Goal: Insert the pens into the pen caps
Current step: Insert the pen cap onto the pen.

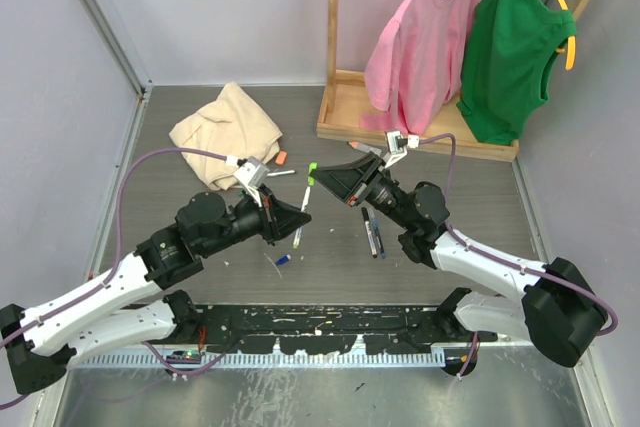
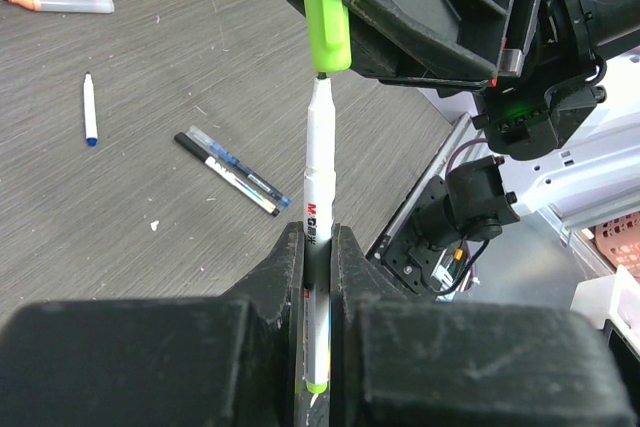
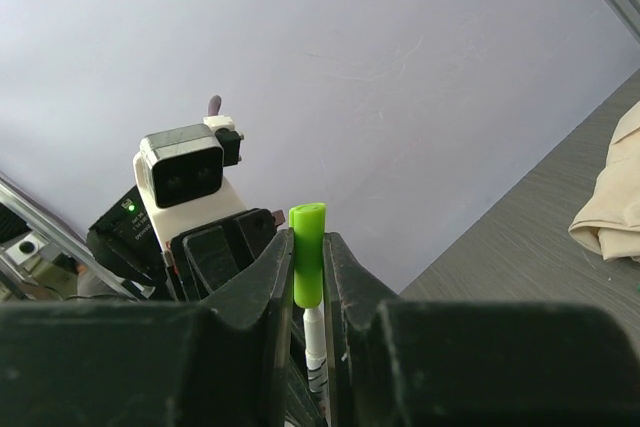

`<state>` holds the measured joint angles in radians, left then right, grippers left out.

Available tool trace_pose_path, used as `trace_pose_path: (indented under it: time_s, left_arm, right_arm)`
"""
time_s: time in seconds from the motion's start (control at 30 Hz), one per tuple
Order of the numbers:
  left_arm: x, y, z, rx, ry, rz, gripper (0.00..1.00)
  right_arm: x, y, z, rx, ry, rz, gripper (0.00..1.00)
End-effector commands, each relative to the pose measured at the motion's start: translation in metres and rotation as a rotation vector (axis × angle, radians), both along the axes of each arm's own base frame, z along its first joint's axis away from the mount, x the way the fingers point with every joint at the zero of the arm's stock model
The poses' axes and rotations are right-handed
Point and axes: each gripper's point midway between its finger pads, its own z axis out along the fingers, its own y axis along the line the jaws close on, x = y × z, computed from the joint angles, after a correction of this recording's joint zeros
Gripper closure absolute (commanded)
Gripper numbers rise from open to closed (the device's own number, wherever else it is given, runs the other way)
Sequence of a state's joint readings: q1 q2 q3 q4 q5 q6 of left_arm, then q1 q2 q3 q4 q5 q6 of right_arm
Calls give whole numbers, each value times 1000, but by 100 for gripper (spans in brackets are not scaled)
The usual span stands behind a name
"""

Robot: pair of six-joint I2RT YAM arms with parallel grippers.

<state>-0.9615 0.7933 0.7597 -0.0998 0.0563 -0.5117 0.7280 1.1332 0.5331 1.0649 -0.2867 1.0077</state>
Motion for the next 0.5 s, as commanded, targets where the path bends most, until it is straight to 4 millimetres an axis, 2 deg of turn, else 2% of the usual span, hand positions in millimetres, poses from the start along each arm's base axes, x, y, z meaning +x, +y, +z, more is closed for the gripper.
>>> trace_pose_path:
  time_s: [0.0, 0.47]
  left_arm:
    - [1, 0, 27, -86, -58, 6, 100]
    - [2, -1, 26, -83, -55, 10, 100]
  right_arm:
    - [-5, 0, 10, 21, -39, 7, 100]
    - [-12, 7, 3, 4, -33, 41, 100]
